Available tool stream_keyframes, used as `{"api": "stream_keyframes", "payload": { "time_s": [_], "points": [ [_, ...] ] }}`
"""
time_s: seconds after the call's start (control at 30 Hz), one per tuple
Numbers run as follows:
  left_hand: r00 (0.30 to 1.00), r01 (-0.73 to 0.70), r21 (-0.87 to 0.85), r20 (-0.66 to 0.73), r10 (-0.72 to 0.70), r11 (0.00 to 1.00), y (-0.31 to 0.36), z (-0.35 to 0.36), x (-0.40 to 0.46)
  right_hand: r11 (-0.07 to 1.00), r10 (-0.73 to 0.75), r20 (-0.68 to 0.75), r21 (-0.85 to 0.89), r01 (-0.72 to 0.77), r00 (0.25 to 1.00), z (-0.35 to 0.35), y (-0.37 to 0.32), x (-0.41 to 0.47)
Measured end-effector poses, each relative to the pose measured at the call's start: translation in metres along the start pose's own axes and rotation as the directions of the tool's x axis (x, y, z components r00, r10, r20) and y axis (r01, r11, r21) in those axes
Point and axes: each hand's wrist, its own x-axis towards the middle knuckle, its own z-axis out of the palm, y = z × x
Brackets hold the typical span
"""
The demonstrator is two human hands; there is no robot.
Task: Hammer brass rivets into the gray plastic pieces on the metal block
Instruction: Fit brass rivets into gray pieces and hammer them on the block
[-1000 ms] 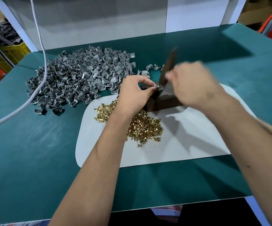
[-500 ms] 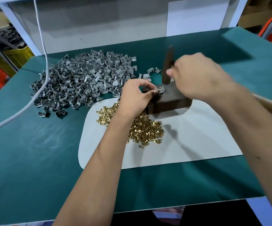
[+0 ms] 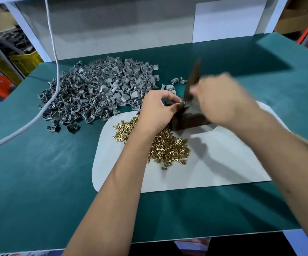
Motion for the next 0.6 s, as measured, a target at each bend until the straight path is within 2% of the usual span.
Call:
{"api": "stream_keyframes", "payload": {
  "time_s": [0.07, 0.1, 0.13, 0.23, 0.27, 0.37, 0.43, 0.47, 0.57, 0.6],
  "points": [
    [1.0, 0.01, -0.013, 0.005, -0.01, 1.0, 0.001, 0.001, 0.0, 1.0, -0.005, 0.125, -0.028, 0.009, 0.992, 0.003, 0.005, 0.0],
    [1.0, 0.013, -0.01, -0.003, -0.013, 1.0, 0.001, 0.001, 0.0, 0.999, 0.025, 0.12, -0.022, -0.023, 0.992, 0.0, 0.008, 0.003],
    [1.0, 0.015, -0.004, -0.009, -0.015, 1.0, 0.001, 0.001, 0.0, 0.998, 0.054, 0.094, -0.018, -0.052, 0.994, -0.004, 0.011, 0.006],
    [1.0, 0.006, 0.012, -0.001, -0.006, 1.0, 0.0, 0.0, 0.001, 0.981, 0.121, -0.167, 0.173, -0.091, 0.978, -0.007, 0.013, 0.004],
    [1.0, 0.005, 0.008, 0.001, -0.005, 1.0, 0.0, 0.0, 0.0, 0.984, 0.099, -0.18, 0.162, -0.069, 0.979, -0.005, 0.008, 0.001],
    [1.0, 0.02, -0.021, 0.004, -0.02, 1.0, 0.001, 0.0, 0.0, 0.998, -0.043, 0.084, -0.036, 0.046, 0.996, 0.005, 0.0, -0.005],
    [1.0, 0.023, -0.007, -0.001, -0.023, 1.0, 0.002, 0.0, 0.0, 1.0, -0.002, 0.139, -0.027, 0.006, 0.99, -0.007, 0.005, 0.003],
    [1.0, 0.022, 0.002, 0.0, -0.022, 1.0, 0.001, 0.0, 0.0, 1.0, 0.029, 0.111, 0.003, -0.029, 0.993, -0.011, 0.008, 0.006],
    [1.0, 0.016, 0.022, 0.008, -0.017, 1.0, 0.0, -0.001, 0.0, 0.983, 0.106, -0.184, 0.167, -0.075, 0.977, -0.007, 0.008, 0.004],
    [1.0, 0.014, 0.018, 0.004, -0.014, 1.0, -0.001, -0.001, 0.0, 0.984, 0.098, -0.189, 0.167, -0.066, 0.977, -0.001, 0.004, 0.0]
  ]
}}
